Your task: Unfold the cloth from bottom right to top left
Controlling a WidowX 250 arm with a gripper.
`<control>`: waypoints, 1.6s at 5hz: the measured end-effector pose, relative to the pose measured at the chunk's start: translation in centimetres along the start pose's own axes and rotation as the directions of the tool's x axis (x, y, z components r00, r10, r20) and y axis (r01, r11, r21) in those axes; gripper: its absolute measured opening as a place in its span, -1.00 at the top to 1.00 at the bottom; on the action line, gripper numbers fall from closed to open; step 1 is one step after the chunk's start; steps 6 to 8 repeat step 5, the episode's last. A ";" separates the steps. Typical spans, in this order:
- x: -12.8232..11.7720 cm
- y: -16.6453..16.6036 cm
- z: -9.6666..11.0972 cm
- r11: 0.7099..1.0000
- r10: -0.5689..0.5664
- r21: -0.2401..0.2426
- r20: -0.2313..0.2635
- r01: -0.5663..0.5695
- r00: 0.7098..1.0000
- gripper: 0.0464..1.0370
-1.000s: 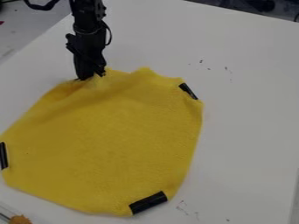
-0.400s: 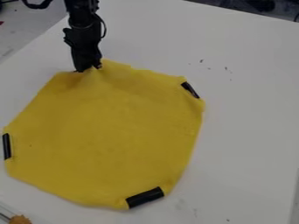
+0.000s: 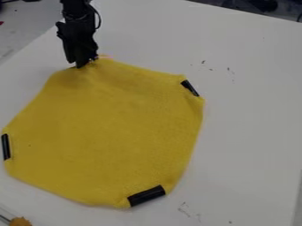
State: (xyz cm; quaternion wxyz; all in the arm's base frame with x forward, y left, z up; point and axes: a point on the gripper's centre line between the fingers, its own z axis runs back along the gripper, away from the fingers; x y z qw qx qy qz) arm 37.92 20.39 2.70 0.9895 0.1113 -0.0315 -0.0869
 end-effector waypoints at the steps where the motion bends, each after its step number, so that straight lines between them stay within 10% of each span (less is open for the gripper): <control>1: 0.0 0.0 0.5 1.000 0.025 -0.012 -0.020 -0.025 1.000 -0.47; 2: -0.3 -0.8 2.1 0.992 0.123 -0.027 -0.025 -0.124 0.992 -0.92; 3: -1.2 -3.7 7.4 0.974 0.225 -0.047 0.086 -0.222 0.971 -0.93; 5: -6.6 -10.5 8.8 0.974 0.210 -0.105 0.080 -0.201 0.974 -0.93; 8: -6.6 -10.5 8.8 0.974 0.210 -0.105 0.080 -0.201 0.974 -0.93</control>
